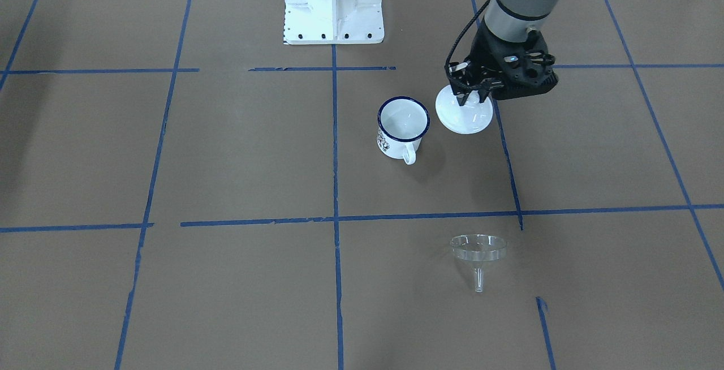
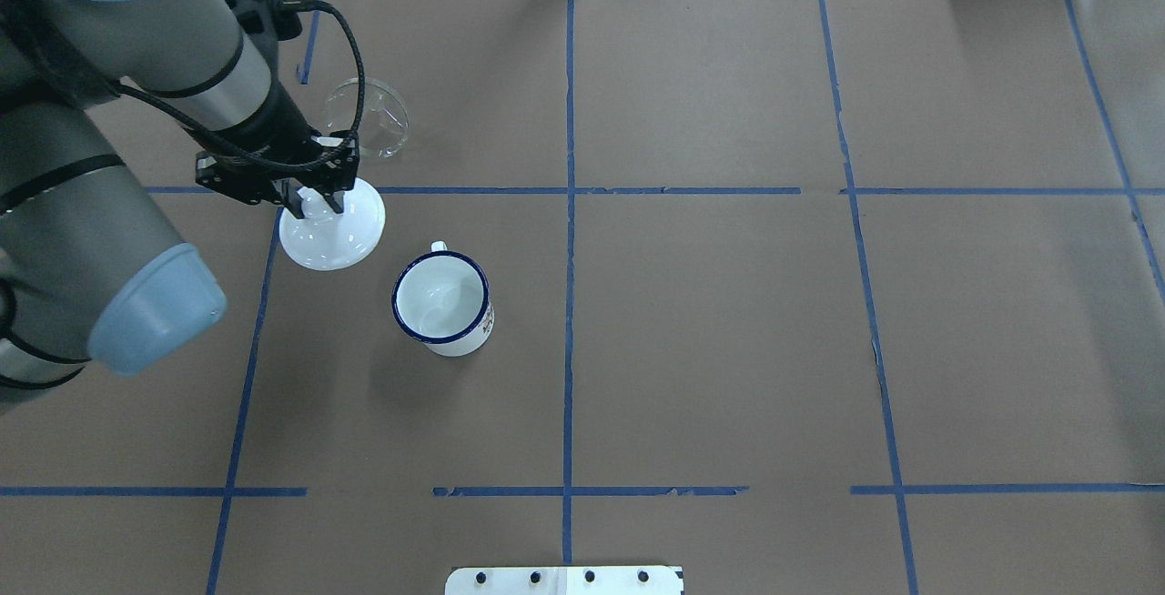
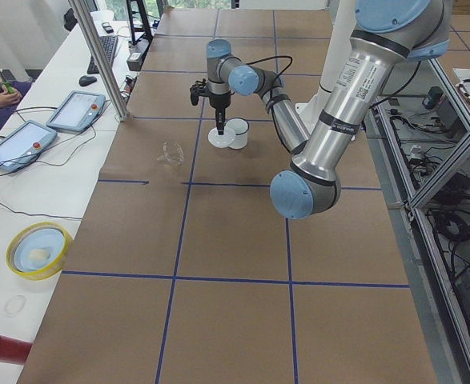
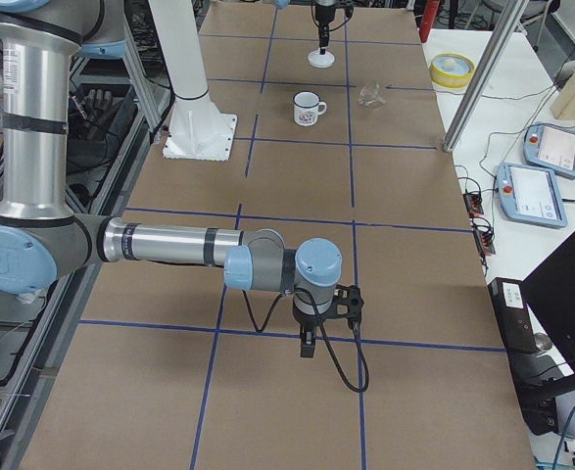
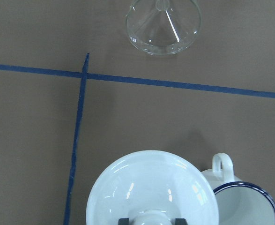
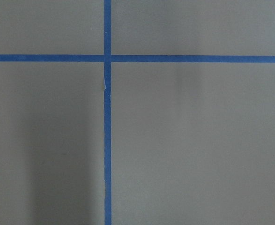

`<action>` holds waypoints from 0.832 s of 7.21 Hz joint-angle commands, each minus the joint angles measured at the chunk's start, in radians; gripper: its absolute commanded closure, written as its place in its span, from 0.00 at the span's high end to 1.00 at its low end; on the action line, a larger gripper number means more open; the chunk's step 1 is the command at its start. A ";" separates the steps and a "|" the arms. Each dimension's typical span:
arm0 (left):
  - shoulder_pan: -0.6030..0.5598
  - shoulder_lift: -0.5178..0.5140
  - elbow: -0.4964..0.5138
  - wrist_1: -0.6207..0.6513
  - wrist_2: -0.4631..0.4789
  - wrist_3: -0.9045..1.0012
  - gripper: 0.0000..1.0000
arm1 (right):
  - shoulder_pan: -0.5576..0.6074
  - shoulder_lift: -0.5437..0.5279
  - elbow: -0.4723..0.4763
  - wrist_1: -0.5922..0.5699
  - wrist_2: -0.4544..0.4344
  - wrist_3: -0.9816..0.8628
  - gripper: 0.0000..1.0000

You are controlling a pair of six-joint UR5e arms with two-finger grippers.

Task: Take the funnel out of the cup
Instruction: 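Lift the white lid and carry it over the mug with the left gripper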

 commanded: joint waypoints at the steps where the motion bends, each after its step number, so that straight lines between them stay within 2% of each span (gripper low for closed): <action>1: 0.059 -0.081 0.114 -0.053 0.003 -0.129 0.00 | 0.000 0.000 0.000 0.000 0.000 0.000 1.00; 2: 0.093 -0.087 0.136 -0.075 0.056 -0.154 0.00 | 0.000 0.000 0.000 0.000 0.000 0.000 1.00; 3: 0.107 -0.097 0.173 -0.096 0.066 -0.154 0.00 | 0.000 0.000 0.000 0.000 0.000 0.000 1.00; 6: 0.133 -0.086 0.164 -0.101 0.069 -0.155 0.00 | 0.000 0.000 0.000 0.000 0.000 0.000 1.00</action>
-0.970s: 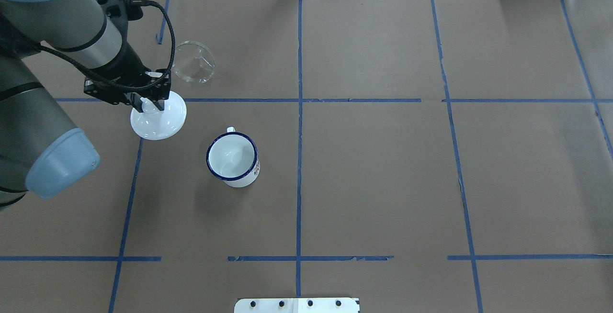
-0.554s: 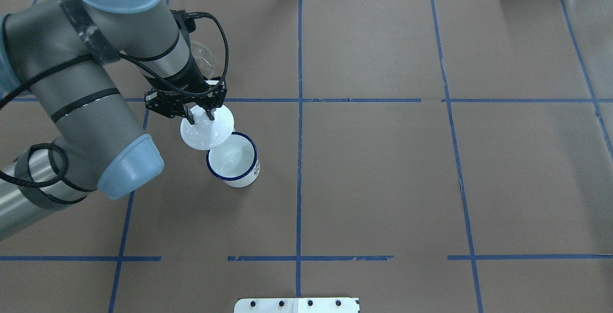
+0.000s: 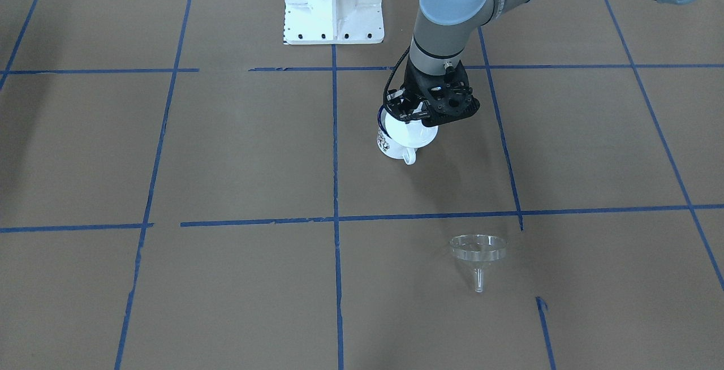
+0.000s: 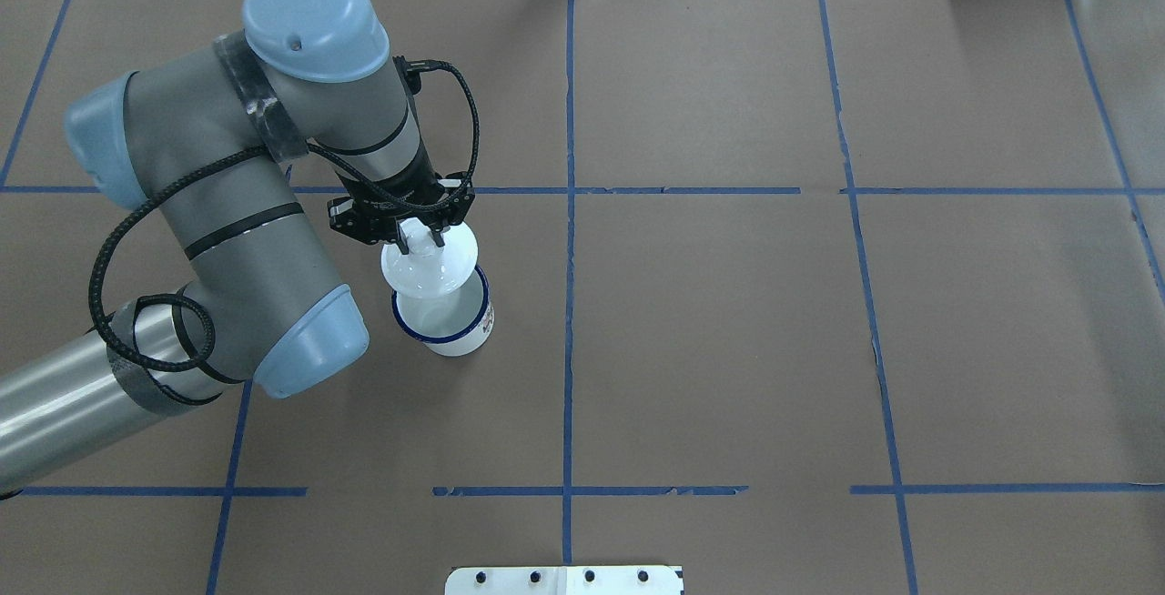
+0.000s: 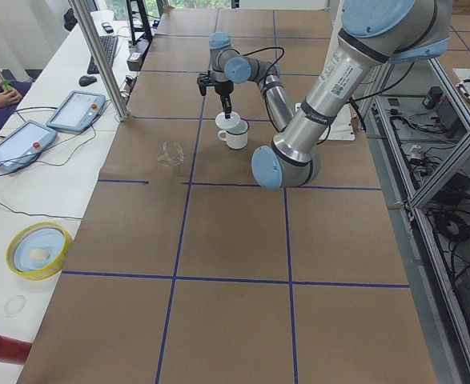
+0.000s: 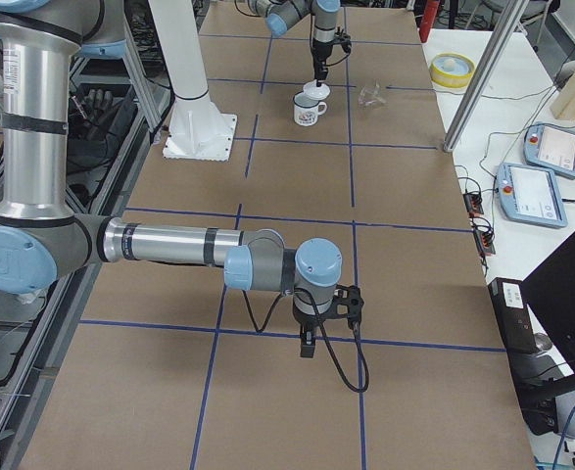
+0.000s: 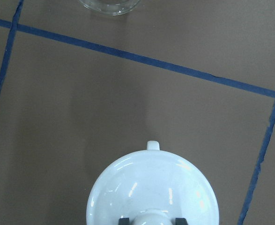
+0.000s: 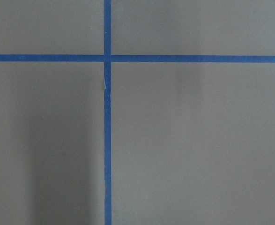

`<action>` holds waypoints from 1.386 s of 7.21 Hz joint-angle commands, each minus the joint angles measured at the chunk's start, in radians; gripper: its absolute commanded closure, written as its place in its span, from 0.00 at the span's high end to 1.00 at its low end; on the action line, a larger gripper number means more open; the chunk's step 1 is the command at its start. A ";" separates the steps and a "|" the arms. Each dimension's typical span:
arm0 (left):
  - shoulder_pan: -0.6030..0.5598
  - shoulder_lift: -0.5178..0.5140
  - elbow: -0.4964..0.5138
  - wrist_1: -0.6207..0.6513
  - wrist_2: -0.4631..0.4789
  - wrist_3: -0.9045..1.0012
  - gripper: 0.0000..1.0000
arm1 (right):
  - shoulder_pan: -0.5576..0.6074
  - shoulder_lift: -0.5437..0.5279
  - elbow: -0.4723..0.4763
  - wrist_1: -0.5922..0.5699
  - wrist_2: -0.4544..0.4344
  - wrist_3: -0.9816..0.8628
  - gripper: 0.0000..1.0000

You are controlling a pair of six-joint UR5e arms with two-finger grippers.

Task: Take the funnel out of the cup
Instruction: 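Lower the white lid onto the mug and adjust it with the left gripper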

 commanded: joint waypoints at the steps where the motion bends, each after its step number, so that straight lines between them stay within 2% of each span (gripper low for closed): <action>1: 0.029 0.005 -0.003 0.000 0.002 -0.001 0.00 | 0.000 0.000 0.000 0.000 0.000 0.000 1.00; 10: 0.043 0.023 -0.014 0.000 -0.007 -0.001 0.00 | 0.000 0.000 0.000 0.000 0.000 0.000 1.00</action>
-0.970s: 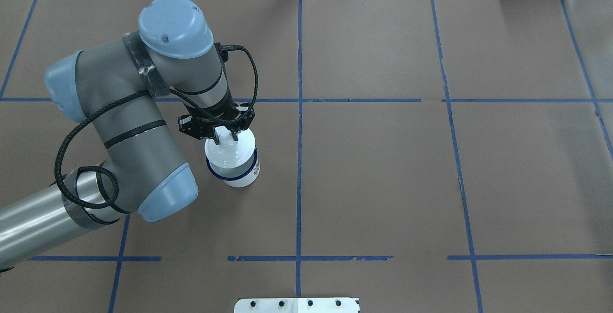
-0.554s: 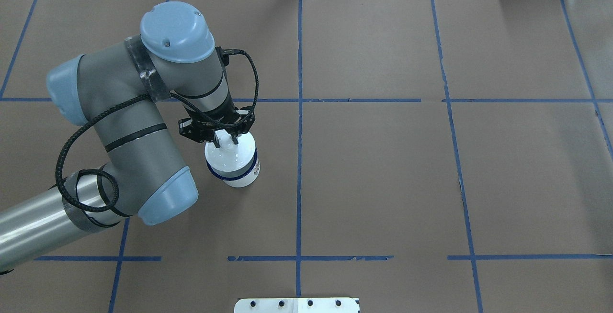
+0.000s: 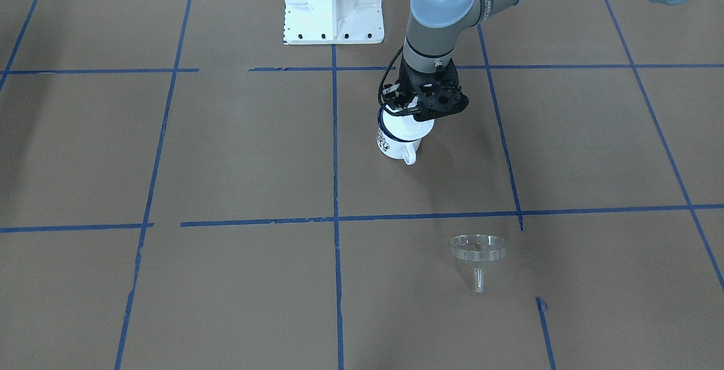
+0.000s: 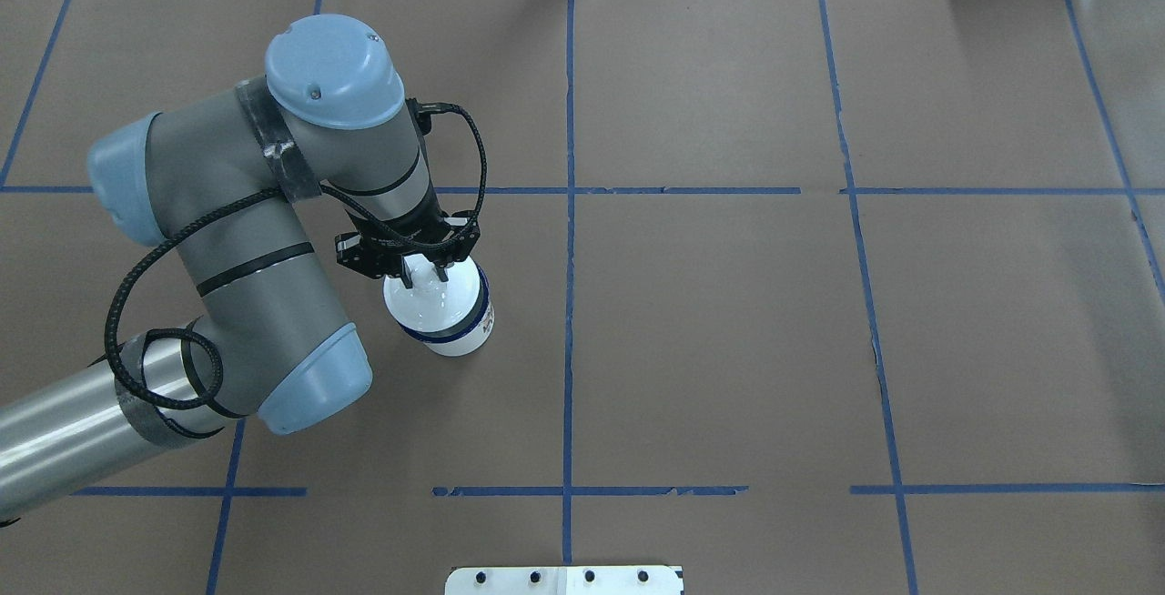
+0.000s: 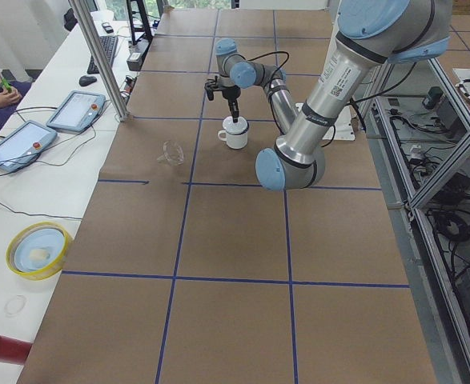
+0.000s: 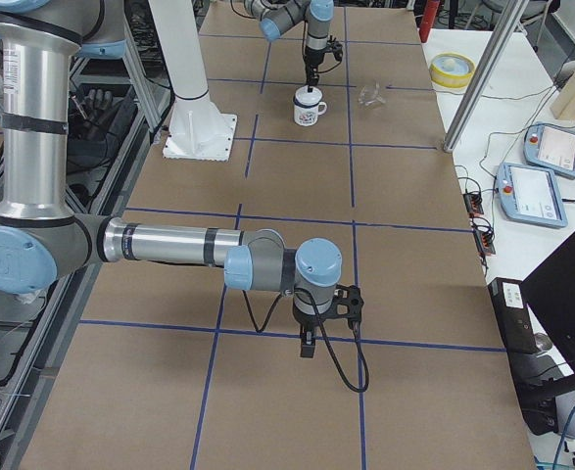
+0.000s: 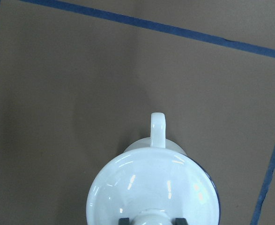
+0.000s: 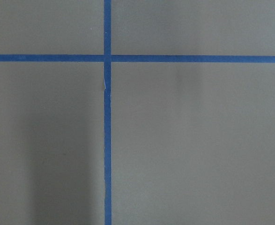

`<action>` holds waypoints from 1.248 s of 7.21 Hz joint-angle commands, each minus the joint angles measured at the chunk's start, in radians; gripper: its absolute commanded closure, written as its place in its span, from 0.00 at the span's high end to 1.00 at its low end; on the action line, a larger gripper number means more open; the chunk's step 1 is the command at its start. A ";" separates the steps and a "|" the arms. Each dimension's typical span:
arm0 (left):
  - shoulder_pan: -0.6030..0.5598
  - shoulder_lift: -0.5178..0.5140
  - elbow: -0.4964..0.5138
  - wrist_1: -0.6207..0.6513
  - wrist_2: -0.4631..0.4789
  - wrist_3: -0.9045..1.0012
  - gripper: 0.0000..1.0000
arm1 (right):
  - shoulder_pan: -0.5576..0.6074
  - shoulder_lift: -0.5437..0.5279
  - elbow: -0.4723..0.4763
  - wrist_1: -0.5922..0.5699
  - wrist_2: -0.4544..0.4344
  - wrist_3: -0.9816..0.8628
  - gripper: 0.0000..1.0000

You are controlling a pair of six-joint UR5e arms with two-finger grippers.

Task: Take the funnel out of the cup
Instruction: 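Lower the white lid onto the mug and adjust it with the left gripper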

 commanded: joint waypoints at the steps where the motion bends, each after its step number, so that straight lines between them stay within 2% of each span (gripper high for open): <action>1: 0.001 -0.002 -0.010 0.001 -0.003 0.000 0.00 | 0.000 0.000 0.000 0.000 0.000 0.000 1.00; 8: 0.012 0.001 -0.004 -0.002 -0.004 0.000 0.00 | 0.000 0.000 0.000 0.000 0.000 0.000 1.00; 9: 0.012 0.001 -0.009 -0.002 -0.006 0.000 0.45 | 0.000 0.000 0.000 0.000 0.000 0.000 1.00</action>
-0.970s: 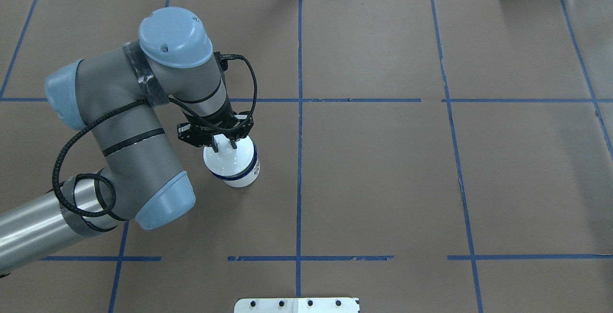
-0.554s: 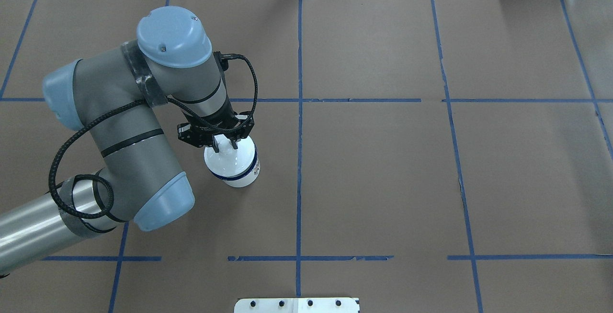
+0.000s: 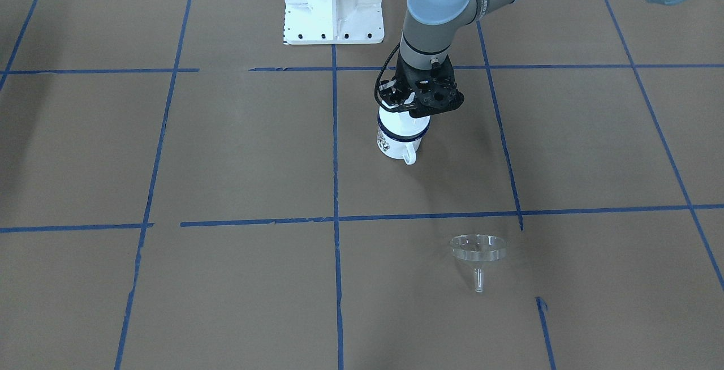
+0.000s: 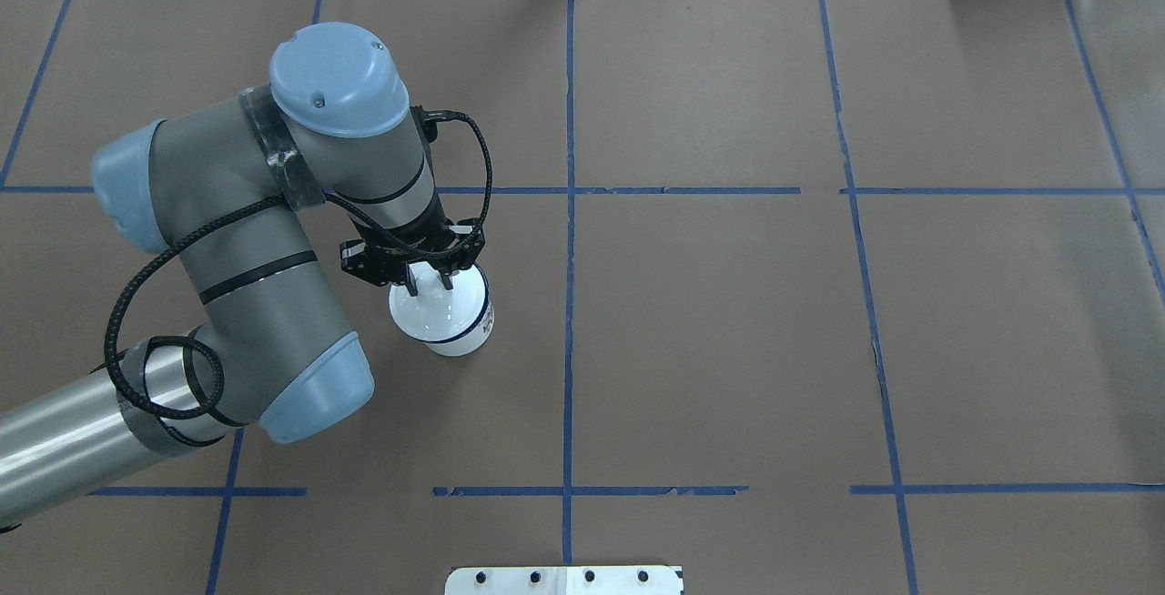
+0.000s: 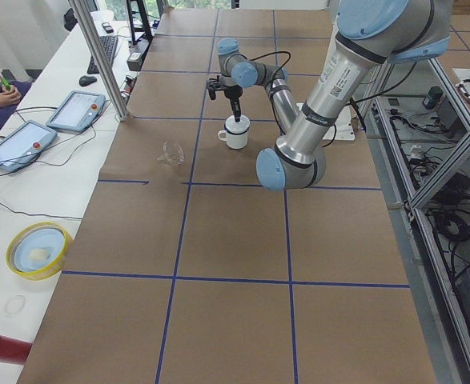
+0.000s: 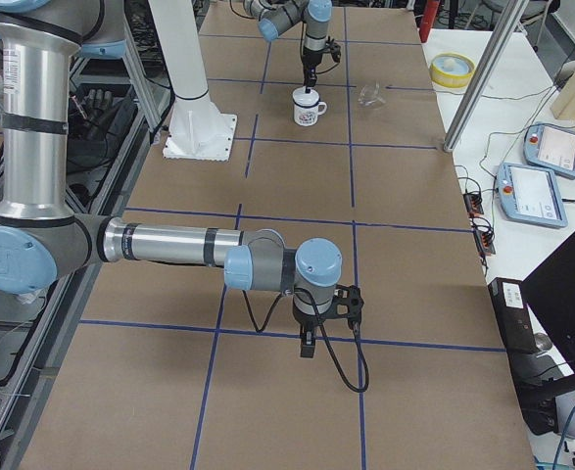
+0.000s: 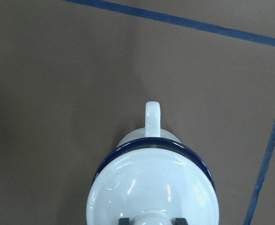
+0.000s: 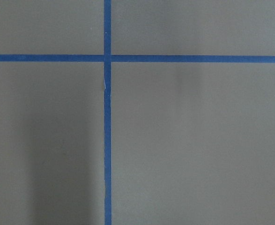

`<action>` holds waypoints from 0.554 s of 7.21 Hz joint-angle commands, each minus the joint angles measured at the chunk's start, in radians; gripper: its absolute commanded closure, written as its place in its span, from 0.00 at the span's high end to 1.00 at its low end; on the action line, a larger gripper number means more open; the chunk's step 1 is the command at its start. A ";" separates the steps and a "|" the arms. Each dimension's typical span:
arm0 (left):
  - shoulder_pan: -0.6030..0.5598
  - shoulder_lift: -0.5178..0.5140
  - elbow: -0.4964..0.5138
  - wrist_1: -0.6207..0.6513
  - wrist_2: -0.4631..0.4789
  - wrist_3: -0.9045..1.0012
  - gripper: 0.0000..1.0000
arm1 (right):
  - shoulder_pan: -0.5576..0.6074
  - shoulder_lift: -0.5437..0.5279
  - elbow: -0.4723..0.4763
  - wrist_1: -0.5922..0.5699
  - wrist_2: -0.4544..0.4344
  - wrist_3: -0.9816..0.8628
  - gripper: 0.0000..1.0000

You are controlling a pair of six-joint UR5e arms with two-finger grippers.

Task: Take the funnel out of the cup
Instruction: 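Lower the white lid onto the mug and adjust it with the left gripper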

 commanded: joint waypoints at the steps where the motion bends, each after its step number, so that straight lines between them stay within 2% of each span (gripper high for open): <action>1: 0.001 0.002 -0.008 0.000 -0.002 0.000 0.99 | 0.000 0.000 0.000 0.000 0.000 0.000 1.00; 4: 0.001 0.002 -0.014 0.000 -0.002 0.000 1.00 | 0.000 0.000 0.000 0.000 0.000 0.000 1.00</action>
